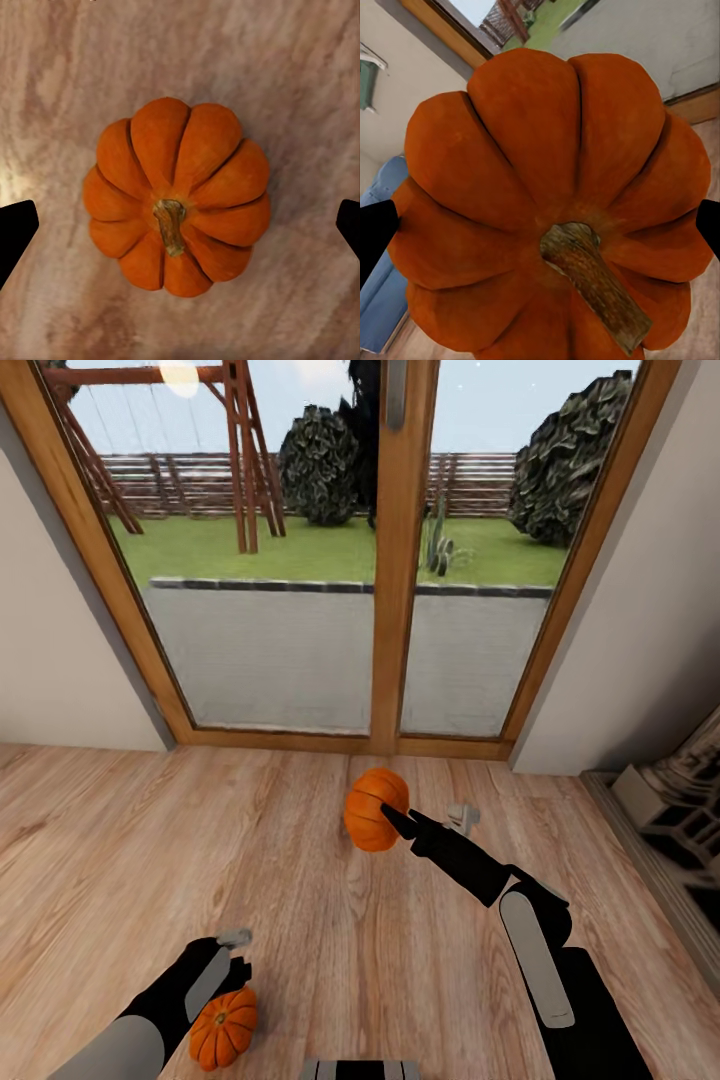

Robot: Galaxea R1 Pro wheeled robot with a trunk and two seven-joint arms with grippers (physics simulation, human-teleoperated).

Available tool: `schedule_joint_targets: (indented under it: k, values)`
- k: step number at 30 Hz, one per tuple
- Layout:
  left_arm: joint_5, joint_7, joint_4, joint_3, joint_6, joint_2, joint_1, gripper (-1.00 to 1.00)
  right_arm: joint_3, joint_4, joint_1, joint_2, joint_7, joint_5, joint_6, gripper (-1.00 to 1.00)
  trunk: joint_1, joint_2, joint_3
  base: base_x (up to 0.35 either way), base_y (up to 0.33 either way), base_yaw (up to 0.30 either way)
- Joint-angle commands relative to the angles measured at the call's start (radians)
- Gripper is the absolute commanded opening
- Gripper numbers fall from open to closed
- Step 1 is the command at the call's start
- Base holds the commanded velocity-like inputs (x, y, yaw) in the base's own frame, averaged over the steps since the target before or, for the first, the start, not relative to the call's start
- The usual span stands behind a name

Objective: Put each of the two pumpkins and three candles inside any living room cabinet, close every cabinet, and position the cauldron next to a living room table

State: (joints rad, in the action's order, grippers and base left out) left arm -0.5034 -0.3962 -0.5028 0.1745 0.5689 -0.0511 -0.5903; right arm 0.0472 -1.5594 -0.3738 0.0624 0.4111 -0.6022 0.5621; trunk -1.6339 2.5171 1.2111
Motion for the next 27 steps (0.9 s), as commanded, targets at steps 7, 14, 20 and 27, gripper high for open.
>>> schedule_joint_targets:
  k: [7, 14, 20, 27]
  values:
    - [-0.011, -0.006, -0.002, 0.008, -0.113, 0.000, 0.000, 1.00, -0.001, -0.001, 0.000, 0.001, 0.000, -0.007, 0.006, -1.00, 0.000, 0.000, 0.001, 0.000, 0.000, 0.000]
    - [-0.011, -0.010, -0.001, 0.008, -0.153, 0.000, 0.000, 1.00, -0.001, -0.001, 0.000, 0.001, 0.000, -0.006, 0.006, -1.00, 0.000, 0.001, 0.005, 0.000, 0.000, 0.000]
    - [-0.012, -0.011, 0.000, 0.008, -0.155, 0.000, 0.000, 1.00, -0.003, -0.001, 0.004, 0.001, 0.000, -0.005, 0.005, -1.00, -0.003, 0.002, 0.028, 0.000, 0.000, 0.000]
    - [-0.012, -0.012, 0.021, 0.008, -0.155, 0.000, 0.000, 1.00, -0.003, -0.001, 0.005, 0.001, 0.000, -0.006, 0.005, -1.00, -0.005, 0.003, 0.047, 0.000, 0.000, 0.000]
